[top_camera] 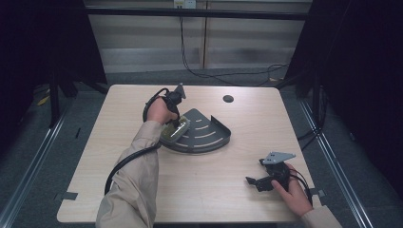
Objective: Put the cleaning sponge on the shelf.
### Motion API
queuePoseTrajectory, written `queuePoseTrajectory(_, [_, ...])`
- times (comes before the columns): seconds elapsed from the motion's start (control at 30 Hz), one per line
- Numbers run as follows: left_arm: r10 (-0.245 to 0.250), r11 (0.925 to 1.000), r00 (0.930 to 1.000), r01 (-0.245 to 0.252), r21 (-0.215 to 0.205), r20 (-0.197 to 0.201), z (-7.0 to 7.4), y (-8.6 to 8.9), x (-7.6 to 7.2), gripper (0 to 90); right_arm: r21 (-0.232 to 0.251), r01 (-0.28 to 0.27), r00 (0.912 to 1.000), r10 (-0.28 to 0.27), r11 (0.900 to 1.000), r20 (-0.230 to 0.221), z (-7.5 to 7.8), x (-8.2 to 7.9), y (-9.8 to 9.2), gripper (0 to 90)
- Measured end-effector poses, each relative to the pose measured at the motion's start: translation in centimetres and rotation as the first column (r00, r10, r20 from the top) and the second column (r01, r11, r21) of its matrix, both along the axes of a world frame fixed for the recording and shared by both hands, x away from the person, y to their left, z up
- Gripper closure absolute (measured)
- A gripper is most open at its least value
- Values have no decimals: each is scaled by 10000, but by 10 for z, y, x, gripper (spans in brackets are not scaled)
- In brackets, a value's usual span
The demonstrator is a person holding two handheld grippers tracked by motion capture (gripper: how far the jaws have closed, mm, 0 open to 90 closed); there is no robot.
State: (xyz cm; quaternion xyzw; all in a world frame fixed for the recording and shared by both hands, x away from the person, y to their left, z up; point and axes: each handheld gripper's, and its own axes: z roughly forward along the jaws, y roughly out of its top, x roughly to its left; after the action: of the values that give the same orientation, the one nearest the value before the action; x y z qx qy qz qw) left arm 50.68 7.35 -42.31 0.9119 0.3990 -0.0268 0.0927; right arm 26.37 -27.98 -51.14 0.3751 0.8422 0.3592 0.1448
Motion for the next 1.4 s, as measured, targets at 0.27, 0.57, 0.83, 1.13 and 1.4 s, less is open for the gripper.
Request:
queuePoseTrajectory(0.27, [191,9998,9997,-192,73,160,-3,1,-1,707,7,-24,10000,24,10000,4,0,0,0,73])
queuePoseTrajectory(0.57, [372,9992,9988,-376,97,326,-6,2,-4,657,12,-24,10000,24,10000,0,0,0,0,73])
queuePoseTrajectory(0.83, [697,9975,9967,-701,84,417,-8,4,-6,578,22,-25,10000,25,10000,-23,0,0,0,73])
queuePoseTrajectory(1.13, [819,9966,9945,-824,52,656,-4,6,-10,452,22,-22,10000,22,10000,-27,0,0,0,73])
queuePoseTrajectory(1.4, [1051,9944,9907,-1042,-149,868,1,13,-14,344,23,-21,10000,21,10000,-26,0,0,0,73])
